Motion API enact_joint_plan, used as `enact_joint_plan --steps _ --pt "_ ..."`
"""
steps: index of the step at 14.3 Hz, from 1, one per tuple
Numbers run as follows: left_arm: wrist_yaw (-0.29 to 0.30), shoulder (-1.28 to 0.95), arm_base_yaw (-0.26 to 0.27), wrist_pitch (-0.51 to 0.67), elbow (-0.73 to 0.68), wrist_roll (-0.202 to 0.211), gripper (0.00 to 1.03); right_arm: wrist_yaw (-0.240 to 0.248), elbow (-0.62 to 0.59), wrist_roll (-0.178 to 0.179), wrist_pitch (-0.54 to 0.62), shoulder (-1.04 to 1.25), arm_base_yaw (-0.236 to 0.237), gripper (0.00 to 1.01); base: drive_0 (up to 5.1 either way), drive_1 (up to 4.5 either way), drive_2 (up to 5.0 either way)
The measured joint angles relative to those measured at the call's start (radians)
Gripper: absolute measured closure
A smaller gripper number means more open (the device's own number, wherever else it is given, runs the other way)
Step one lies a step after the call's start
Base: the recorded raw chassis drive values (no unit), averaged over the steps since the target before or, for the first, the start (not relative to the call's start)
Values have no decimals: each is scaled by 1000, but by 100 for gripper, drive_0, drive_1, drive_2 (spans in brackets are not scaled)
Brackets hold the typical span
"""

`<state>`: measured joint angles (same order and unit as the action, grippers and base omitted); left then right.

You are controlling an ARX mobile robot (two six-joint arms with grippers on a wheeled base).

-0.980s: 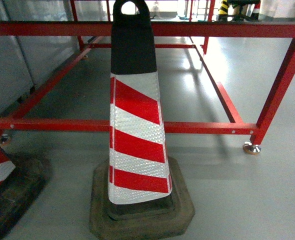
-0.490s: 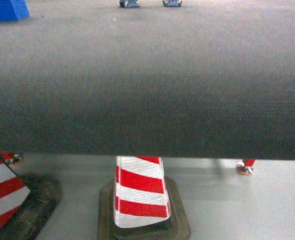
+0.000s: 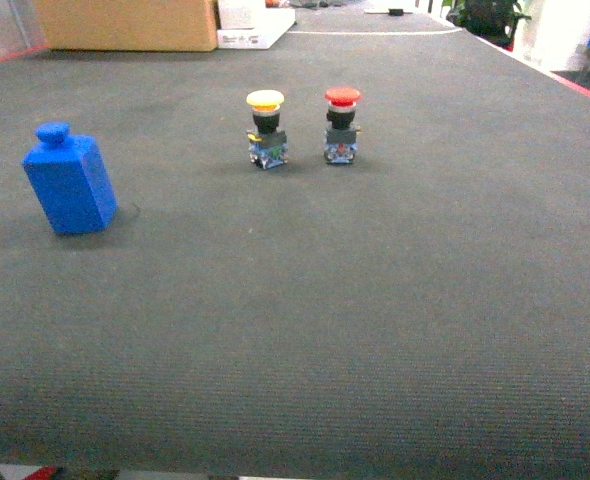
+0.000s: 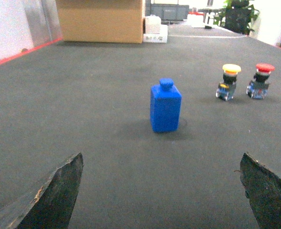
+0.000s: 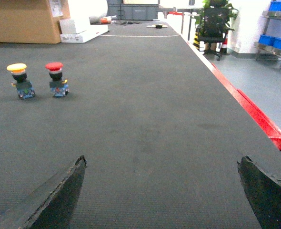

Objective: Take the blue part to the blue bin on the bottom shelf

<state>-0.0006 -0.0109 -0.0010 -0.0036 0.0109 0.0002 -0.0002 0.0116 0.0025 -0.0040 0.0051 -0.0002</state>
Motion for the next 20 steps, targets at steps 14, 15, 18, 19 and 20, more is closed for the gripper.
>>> enact_joint_plan --steps 14,15,18,19,20 --pt "-29 -6 -11 -31 6 -10 5 0 0 0 -1 0 0 3 0 0 0" --pt "-326 -169 -154 -172 80 -119 5 -1 0 0 -1 0 0 3 0 0 0" --pt "-484 -463 -206 152 94 -176 5 0 0 0 -1 0 0 3 0 0 0" --pt "-420 -708 -188 387 116 -174 5 0 0 0 -1 0 0 3 0 0 0" --pt "-392 -877 -171 536 150 -170 5 0 0 0 -1 0 0 3 0 0 0"
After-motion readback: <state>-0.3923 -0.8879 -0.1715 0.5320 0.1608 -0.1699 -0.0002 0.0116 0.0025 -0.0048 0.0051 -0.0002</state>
